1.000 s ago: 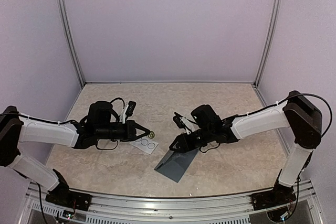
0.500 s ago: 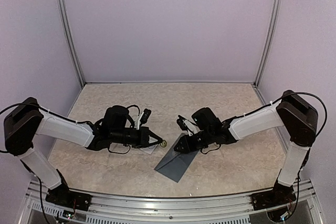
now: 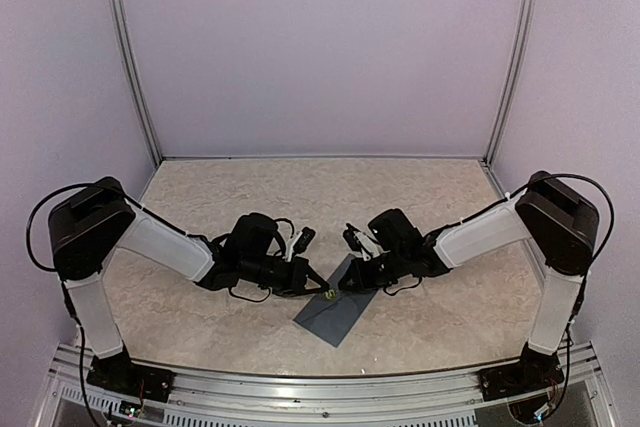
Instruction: Place the letter into the envelope and seal it
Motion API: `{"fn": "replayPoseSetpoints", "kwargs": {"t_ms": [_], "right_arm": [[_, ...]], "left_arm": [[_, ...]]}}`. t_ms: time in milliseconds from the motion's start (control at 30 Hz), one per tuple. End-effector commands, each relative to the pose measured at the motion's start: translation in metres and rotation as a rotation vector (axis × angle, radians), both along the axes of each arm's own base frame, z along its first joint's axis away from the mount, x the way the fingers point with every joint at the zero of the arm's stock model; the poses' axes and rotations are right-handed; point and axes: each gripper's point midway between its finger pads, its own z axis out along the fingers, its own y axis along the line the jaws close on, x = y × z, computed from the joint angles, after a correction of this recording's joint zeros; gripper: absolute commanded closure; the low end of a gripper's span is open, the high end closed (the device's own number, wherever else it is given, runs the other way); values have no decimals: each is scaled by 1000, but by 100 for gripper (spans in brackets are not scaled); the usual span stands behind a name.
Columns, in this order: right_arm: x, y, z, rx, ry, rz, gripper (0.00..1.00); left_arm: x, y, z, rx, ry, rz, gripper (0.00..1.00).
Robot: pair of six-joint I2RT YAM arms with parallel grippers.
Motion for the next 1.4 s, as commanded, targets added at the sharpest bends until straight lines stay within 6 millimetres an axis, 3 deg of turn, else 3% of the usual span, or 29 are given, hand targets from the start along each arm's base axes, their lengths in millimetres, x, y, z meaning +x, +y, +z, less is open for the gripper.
{"fn": "replayPoseSetpoints", "kwargs": {"t_ms": [0, 100, 300, 500, 767, 933, 1167, 1367], "right_arm": [[-5, -10, -22, -27, 74, -37, 97], [-5, -8, -19, -2, 79, -38, 98], [3, -2, 5, 49, 39, -37, 92], [13, 5, 29, 95, -17, -15, 88], [32, 6, 37, 126, -64, -9, 87], [40, 7, 19, 113, -35, 0, 87], [35, -4, -13, 50, 29, -25, 88], [32, -4, -19, 53, 48, -28, 88]], "left_arm": [[-3, -18, 2, -36, -5, -48, 100], [-4, -17, -13, -5, 19, -41, 100], [-7, -3, -39, 50, 61, -18, 100], [-10, 1, -41, 38, 77, -21, 100], [-8, 2, -37, 26, 78, -17, 100], [-7, 0, -33, 10, 81, -15, 100], [-2, -13, 4, -99, 65, -14, 100], [3, -24, 15, -139, 60, -27, 100]]}}
